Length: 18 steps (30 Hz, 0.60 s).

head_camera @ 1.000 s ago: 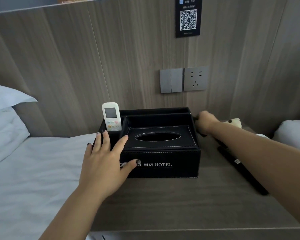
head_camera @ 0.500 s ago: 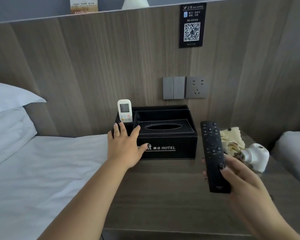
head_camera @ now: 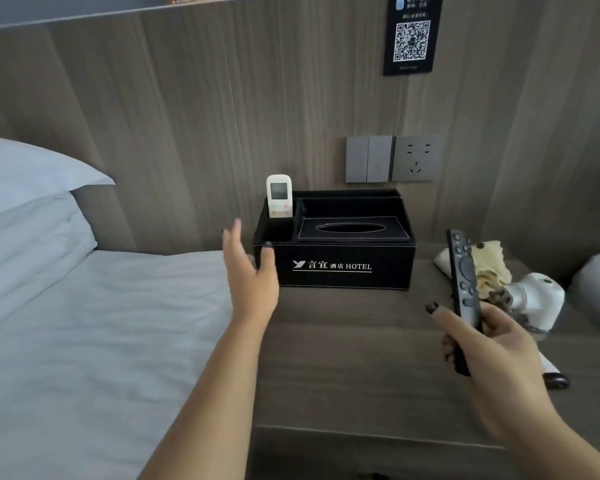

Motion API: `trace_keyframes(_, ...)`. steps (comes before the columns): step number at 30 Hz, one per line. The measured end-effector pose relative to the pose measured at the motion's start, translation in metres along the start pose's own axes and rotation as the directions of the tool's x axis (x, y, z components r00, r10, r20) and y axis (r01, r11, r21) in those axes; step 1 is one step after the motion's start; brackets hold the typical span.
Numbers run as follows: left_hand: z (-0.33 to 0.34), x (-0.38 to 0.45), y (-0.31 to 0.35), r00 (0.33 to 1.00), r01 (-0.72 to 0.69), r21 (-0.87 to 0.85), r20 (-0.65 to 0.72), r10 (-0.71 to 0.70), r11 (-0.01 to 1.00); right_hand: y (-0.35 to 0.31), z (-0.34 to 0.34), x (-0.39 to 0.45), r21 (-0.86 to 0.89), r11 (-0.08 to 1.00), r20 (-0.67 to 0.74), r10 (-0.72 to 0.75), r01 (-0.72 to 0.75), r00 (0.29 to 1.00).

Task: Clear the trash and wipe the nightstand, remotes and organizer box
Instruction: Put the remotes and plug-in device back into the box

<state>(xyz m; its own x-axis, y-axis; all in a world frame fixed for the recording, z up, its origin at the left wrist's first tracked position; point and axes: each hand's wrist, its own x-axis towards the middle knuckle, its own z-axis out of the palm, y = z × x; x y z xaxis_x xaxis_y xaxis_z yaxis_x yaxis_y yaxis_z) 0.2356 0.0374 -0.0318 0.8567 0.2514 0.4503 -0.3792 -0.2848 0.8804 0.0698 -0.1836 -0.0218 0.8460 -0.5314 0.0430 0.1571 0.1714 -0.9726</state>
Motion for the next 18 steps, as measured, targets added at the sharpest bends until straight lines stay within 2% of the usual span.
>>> trace_keyframes(1, -0.001, -0.010, -0.003, 0.982, 0.134, -0.130, -0.117, -0.150, 0.982, 0.005, 0.007, 0.007, -0.036, 0.999, -0.062, -0.011, 0.009, 0.998)
trace_keyframes(2, 0.000, -0.017, -0.004, 0.945, 0.252, -0.220, -0.154, -0.289, 0.942, 0.012, 0.014, 0.017, -0.067, 0.998, -0.121, -0.029, 0.021, 0.992)
trace_keyframes(4, 0.006, -0.018, -0.007, 0.895, 0.385, -0.275, -0.120, -0.429, 0.881, 0.027, 0.031, 0.038, -0.143, 0.989, -0.225, -0.073, 0.041, 0.972)
trace_keyframes(6, 0.008, -0.016, -0.009, 0.897, 0.426, -0.155, -0.058, -0.439, 0.891, 0.040, 0.044, 0.058, -0.214, 0.975, -0.232, -0.104, 0.054, 0.967)
trace_keyframes(8, 0.007, -0.015, -0.010, 0.916, 0.400, 0.001, 0.039, -0.400, 0.916, 0.047, 0.052, 0.074, -0.266, 0.963, -0.194, -0.105, 0.051, 0.975)
trace_keyframes(10, 0.005, -0.015, -0.011, 0.922, 0.363, 0.087, 0.111, -0.371, 0.928, 0.048, 0.057, 0.081, -0.317, 0.947, -0.161, -0.105, 0.049, 0.981)
trace_keyframes(13, 0.002, -0.016, -0.008, 0.901, 0.403, 0.112, 0.126, -0.415, 0.909, 0.050, 0.059, 0.087, -0.346, 0.937, -0.169, -0.102, 0.038, 0.980)
trace_keyframes(18, -0.001, -0.021, 0.000, 0.904, 0.367, 0.169, 0.166, -0.393, 0.915, 0.052, 0.057, 0.088, -0.293, 0.955, -0.178, -0.098, 0.042, 0.979)
